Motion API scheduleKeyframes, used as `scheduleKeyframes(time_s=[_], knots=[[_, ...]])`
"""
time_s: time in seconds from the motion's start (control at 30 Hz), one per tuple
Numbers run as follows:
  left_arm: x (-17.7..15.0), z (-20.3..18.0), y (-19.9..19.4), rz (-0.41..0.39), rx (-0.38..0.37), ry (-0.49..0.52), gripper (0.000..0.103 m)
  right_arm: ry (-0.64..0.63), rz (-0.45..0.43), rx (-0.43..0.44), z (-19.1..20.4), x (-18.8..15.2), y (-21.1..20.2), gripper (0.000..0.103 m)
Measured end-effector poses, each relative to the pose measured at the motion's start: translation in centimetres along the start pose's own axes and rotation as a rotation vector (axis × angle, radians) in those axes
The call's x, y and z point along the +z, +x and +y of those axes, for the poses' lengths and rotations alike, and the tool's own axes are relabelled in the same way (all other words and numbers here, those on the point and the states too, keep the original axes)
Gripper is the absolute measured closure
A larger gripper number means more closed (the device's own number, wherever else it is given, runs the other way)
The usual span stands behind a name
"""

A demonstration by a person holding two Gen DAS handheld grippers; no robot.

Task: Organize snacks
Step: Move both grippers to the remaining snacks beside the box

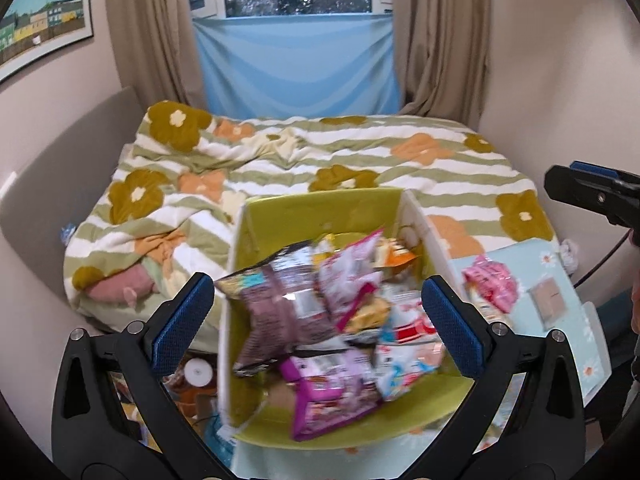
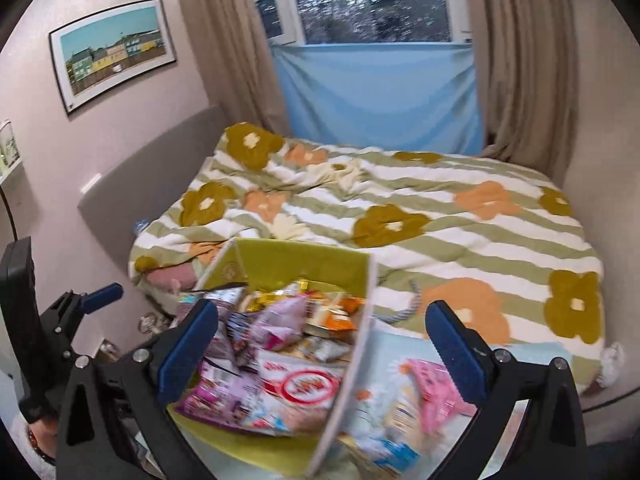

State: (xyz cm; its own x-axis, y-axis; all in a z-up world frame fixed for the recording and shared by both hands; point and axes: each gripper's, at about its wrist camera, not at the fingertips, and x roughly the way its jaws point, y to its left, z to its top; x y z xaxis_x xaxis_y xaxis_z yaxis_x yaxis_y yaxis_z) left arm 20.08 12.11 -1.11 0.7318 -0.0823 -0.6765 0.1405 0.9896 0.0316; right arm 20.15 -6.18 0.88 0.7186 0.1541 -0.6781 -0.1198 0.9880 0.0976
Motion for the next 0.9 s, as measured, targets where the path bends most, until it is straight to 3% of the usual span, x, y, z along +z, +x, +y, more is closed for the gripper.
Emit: scheduleKeyframes(time_s=[0.13,0.33,0.6,0.9], knots=[[-0.6,-2.8,-1.0,-0.002,-0.003,0.011,0.0,-0.003,-0.025,-0.066,-2.5,-1.4,-2.8,0.0],[-2.7,-7.8,-3.3,-0.009,0.044,-0.034,0.0,-0.03,-0.027,-0.09,-7.1,-4.1,-5.8,0.0],[-7.0,-12.8,-4.0,0.072,0.13,-0.168,0.0,-0.049,0.045,-0.079,-13.7,-8.0,-6.3,0.0],[-12.7,-16.8,-1.4,0.175,0.241,-0.309,0.0,-0.027,0.133,-0.066,-19.0,-12.7,-3.9,0.0]])
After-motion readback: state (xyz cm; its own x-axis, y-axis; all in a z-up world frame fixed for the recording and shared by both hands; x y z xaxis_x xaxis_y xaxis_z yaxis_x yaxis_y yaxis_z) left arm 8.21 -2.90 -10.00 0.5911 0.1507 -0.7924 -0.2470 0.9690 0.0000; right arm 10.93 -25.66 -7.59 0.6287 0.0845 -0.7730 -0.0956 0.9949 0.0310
